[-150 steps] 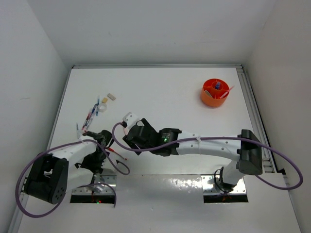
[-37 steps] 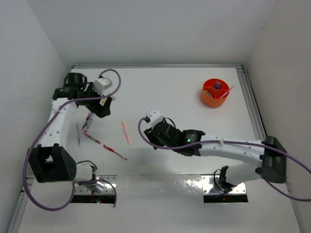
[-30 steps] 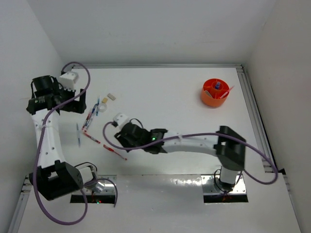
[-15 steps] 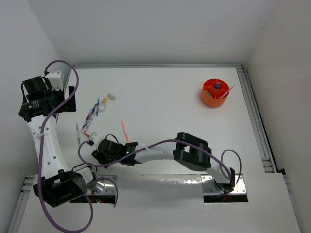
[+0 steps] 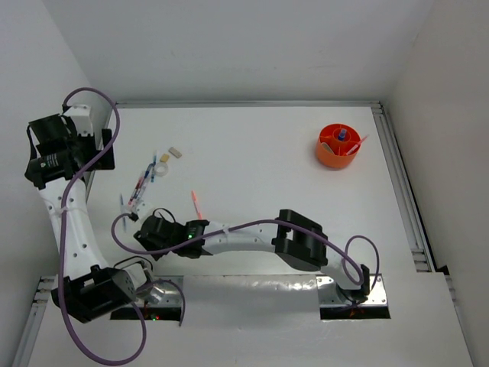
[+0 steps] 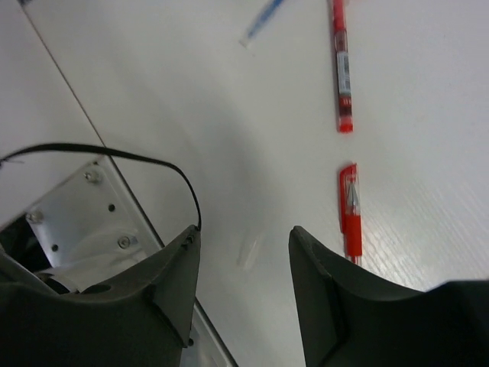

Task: Sort the stationery into containers
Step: Pick up the pen cap from the center of the board.

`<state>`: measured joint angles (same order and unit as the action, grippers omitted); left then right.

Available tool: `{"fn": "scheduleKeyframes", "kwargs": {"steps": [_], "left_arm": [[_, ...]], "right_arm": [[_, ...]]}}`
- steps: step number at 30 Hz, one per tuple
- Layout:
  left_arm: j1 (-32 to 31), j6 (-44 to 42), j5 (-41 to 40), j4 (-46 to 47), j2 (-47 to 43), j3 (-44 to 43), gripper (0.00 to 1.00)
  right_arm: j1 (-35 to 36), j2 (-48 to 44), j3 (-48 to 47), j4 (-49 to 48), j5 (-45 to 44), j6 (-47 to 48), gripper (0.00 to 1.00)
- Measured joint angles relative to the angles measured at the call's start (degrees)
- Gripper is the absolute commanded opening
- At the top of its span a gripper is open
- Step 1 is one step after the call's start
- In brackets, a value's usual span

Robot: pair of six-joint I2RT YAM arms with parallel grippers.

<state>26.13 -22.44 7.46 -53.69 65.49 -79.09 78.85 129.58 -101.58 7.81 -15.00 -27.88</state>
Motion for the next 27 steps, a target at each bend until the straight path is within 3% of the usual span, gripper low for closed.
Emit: {"fn": "scheduleKeyframes", "kwargs": {"steps": [12,27], "left_arm": [[1.68,0.24,-0.07,0.33,0.04,-0.33,1.00],[2.89,0.44,-0.63,0.52,1.53,-0.42,1.00]], "right_arm": [[0.52,-0.22,1.92,7.80,0.15,-0.02,0.54],[0.42,-0.17,5.90,3.30,9.64,16.28,0.56]]}}
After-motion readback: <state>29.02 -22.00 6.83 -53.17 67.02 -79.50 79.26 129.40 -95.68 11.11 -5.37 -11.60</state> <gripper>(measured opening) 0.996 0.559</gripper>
